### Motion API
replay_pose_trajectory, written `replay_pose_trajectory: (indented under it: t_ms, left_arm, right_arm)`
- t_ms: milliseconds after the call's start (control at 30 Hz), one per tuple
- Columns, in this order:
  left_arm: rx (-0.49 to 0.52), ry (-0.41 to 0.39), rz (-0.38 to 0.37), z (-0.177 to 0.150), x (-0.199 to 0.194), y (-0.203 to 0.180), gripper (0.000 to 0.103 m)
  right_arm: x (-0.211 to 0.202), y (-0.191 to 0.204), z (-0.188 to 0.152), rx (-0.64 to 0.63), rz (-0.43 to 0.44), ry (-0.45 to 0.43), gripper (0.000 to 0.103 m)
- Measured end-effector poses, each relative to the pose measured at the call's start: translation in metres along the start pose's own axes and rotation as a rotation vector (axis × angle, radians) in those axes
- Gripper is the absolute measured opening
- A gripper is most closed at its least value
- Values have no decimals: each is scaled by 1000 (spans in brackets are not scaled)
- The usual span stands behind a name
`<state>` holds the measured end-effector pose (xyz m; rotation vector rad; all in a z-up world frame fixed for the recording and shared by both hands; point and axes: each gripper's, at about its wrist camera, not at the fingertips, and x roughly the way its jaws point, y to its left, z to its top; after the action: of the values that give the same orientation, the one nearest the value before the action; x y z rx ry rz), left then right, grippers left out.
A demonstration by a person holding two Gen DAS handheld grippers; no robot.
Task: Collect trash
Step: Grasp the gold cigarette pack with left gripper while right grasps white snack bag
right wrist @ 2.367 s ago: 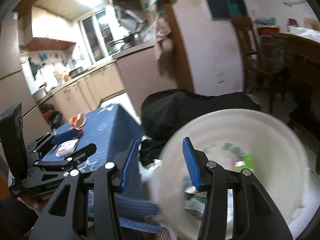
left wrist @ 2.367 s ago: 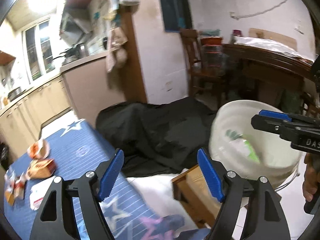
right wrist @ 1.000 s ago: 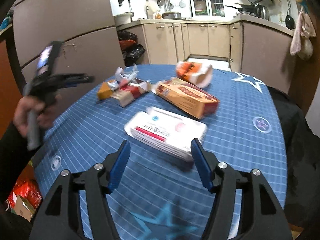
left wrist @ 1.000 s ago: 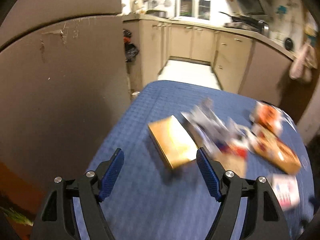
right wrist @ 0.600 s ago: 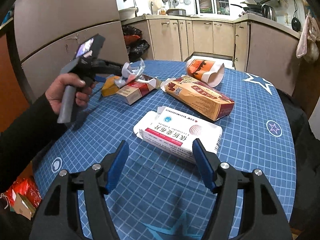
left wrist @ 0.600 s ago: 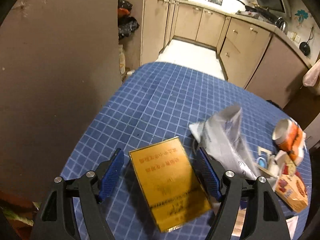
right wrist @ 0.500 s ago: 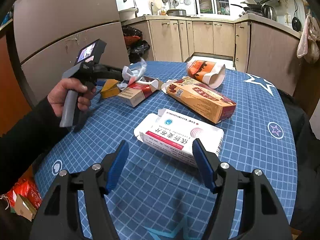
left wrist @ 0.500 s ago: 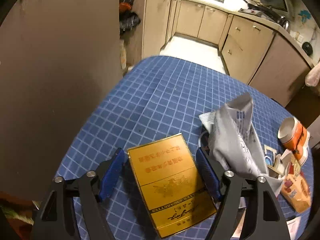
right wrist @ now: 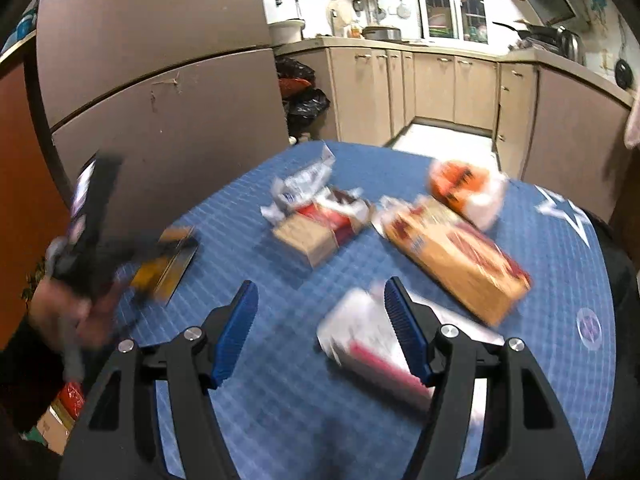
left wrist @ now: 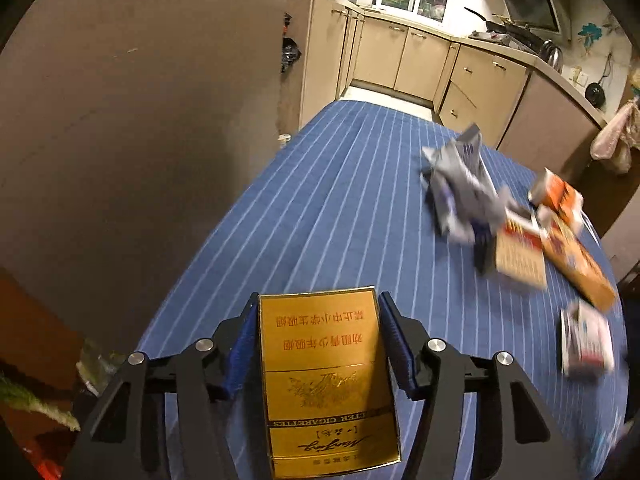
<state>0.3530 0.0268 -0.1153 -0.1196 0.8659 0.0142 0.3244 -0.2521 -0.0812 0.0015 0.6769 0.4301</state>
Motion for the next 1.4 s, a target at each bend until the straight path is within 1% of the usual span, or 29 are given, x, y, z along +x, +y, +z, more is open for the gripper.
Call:
replay_pose_trajectory:
  t_ms: [133,167,233,267,300,333,367,400,433,533,567,600,633,667,700,733,767,800,867,967,1100,1133,1233,1400]
  left_arm:
    - [3,8,-32,-25,-19,6,59]
    - [7,4,-32,-27,-21,7,59]
    - [18,-8,-28,-32,-23,6,59]
    - [14,-8,-38,-32,-23,7,59]
    - [10,-7,-52,-32,-24,7,59]
    - [9,-10,-55,-33,-24,7,59]
    - [10,-16,-53,-32,-24,10,59]
    - [11,-20,-51,-32,-24,10,59]
    - [8,-23,-52,-31,-23,11,59]
    - [-9,-24,-62,-29,-21,18,59]
    - [-13,-26,-61,-29,-21,20,59]
    - [-18,-27,-61,-28,-21,22,59]
    - [-22,-27,-62,-28,-21,24,59]
    - [-26,-28,-64,-28,-21,25,59]
    - [-28,-30,-65,-28,-22,26,59]
    - [-28,-31,-64,-26,-21,25,59]
    - [-27,-36,-60,-25,-21,25,58]
    - [-22,-39,-57,-25,-22,24,58]
    - [-16,-43,-60,-25,-23,22,58]
    - [-8,-50,-61,-23,-27,17,58]
    - [25,-67,-68,-24,-35,4,58]
    - [35,-72,-69,-25,-37,0,58]
    - [86,-91,-71,-29,-46,-20,58]
    - [141,-105,-69,-40,-54,-46,58]
  right_arm:
    - [37,14,43,-5,28,-4,63]
    - [48,17,51,-8,40,9,66]
    - [72,21,70,-13,20,31,69]
    - [86,22,77,-14,16,53,74]
    - [101,22,85,-10,15,82,77]
    - [118,22,93,0,1,113,77]
    - [127,21,97,7,-8,126,77]
    - [143,20,103,18,-7,158,82]
    - [157,19,106,27,-2,198,82]
    - [184,24,109,2,-26,254,82]
    - [194,27,108,-9,-31,288,81]
    - [200,29,106,-17,-45,309,67]
    - [206,33,104,-42,-67,324,58]
    - [209,36,103,-55,-63,326,48]
    - [208,39,102,-69,-69,312,44]
    - [207,42,100,-92,-78,300,42]
    - [204,46,99,-108,-69,288,39]
    - [201,50,99,-113,-65,276,38]
    - [187,55,100,-132,-58,226,37]
    - [149,61,104,-136,-27,146,37]
    - [90,61,92,-111,-12,63,37]
    - [81,59,90,-112,-15,52,37]
    - [33,60,54,-103,-41,43,37]
    - [-19,55,-13,-22,-92,69,37]
